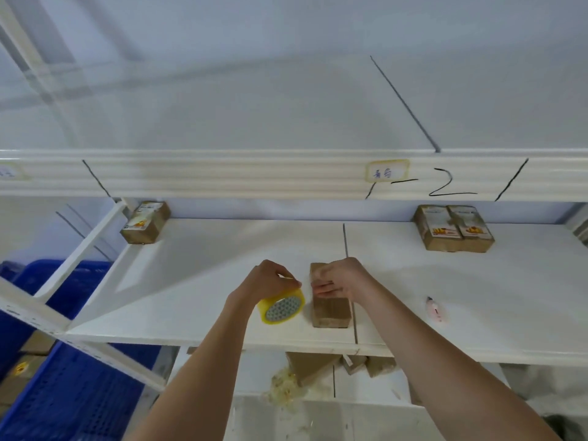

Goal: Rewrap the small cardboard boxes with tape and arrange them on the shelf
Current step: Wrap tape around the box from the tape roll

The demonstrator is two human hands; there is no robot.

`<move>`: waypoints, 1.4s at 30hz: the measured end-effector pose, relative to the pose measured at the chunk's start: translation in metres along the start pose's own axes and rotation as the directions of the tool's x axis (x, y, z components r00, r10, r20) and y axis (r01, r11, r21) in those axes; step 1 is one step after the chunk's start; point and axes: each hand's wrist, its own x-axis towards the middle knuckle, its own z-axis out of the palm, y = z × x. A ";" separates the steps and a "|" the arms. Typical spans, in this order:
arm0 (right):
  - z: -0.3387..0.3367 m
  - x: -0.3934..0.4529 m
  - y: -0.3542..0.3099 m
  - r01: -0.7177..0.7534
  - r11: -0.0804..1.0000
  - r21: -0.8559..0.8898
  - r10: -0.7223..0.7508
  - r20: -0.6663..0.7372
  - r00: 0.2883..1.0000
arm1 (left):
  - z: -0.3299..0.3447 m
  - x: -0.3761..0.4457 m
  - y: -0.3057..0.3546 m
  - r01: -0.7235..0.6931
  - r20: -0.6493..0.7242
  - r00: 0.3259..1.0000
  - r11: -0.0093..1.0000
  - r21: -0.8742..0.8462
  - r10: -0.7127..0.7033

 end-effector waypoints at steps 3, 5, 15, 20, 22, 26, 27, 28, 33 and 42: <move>-0.017 0.005 -0.003 -0.044 0.999 -0.006 0.044 0.021 0.999 | 0.006 0.002 0.008 0.018 -0.029 0.999 0.995 -0.096 -0.021; -0.029 0.011 -0.005 -0.039 0.999 -0.017 0.040 0.027 0.999 | 0.005 0.000 0.008 0.012 -0.005 1.000 0.965 -0.263 -0.014; -0.045 0.024 -0.007 -0.117 0.987 0.106 0.112 0.057 0.992 | -0.006 0.023 -0.002 -0.012 0.081 0.996 0.965 -0.261 0.034; -0.040 0.028 -0.005 -0.060 0.993 0.099 0.065 -0.051 0.997 | -0.007 0.045 0.007 0.023 0.098 0.995 0.997 -0.078 -0.016; -0.041 0.027 -0.005 -0.050 0.991 0.124 0.059 -0.076 0.995 | -0.007 0.051 0.012 0.021 0.085 0.996 1.000 0.019 -0.023; -0.045 0.022 -0.004 -0.038 0.990 0.139 0.056 -0.124 0.991 | -0.003 0.055 0.013 0.007 0.076 0.997 0.972 0.234 -0.026; -0.046 0.020 -0.004 -0.033 0.991 0.131 0.052 -0.143 0.988 | 0.000 0.055 0.013 -0.001 0.077 0.997 0.963 0.270 -0.020; -0.047 0.020 -0.002 -0.028 0.992 0.123 0.047 -0.159 0.986 | 0.002 0.055 0.013 -0.016 0.077 0.997 0.951 0.309 -0.009; -0.056 0.019 0.002 -0.029 0.991 0.131 0.054 -0.191 0.980 | 0.008 0.060 0.013 -0.031 0.098 0.995 0.942 0.335 -0.002; -0.078 0.020 0.018 -0.127 0.969 0.213 0.153 -0.109 0.982 | -0.002 0.060 0.003 -0.061 0.183 0.981 0.997 -0.051 0.069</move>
